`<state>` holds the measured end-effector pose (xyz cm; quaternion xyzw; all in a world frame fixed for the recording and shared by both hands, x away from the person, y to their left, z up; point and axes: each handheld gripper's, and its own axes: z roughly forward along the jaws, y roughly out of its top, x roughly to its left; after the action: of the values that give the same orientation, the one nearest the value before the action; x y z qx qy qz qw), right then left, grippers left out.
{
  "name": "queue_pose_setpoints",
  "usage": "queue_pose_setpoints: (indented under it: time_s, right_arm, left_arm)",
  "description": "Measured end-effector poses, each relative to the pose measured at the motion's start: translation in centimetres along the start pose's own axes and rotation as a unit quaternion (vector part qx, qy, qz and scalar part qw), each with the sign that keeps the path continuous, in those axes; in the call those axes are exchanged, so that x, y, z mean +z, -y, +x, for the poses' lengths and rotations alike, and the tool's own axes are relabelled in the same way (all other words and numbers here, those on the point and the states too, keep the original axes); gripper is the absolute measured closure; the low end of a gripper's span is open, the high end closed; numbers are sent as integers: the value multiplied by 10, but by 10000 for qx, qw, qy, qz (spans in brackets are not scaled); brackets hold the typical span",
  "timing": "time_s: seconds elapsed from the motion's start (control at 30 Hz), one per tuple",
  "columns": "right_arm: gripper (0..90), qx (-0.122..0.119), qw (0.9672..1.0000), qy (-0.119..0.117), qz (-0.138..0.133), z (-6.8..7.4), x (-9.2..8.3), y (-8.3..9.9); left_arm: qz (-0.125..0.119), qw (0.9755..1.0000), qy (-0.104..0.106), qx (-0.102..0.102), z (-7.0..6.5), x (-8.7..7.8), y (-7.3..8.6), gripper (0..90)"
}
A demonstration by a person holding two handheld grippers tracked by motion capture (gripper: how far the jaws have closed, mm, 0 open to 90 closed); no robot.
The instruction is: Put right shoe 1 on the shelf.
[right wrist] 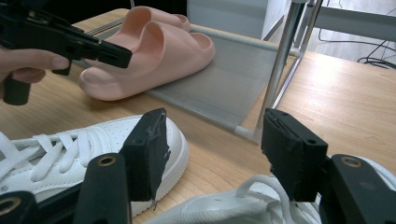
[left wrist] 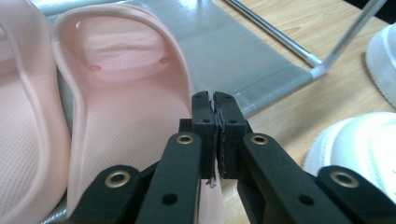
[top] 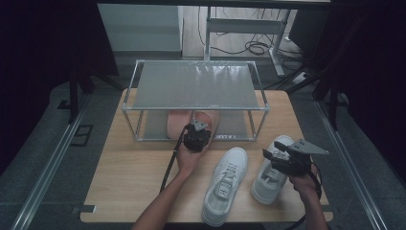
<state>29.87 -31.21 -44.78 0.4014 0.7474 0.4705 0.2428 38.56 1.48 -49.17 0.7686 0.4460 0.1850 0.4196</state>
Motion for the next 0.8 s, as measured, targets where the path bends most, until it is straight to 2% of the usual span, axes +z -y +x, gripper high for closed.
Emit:
queue_pose_setpoints:
  time_s: [0.37, 0.63, 0.8]
  right_arm:
    - [410, -6, 10000, 2, 0, 0, 0, 0]
    - [410, -1, 10000, -3, -5, 1, 0, -1]
    - [410, -18, 10000, -8, 25, 2, 1, 0]
  left_arm:
    - [-100, 9996, 102, 223, -1, -24, 9, 900]
    - [-59, 9976, 367, 583, 5, -44, 30, 900]
    - [138, 9966, 448, 671, 13, -53, 44, 900]
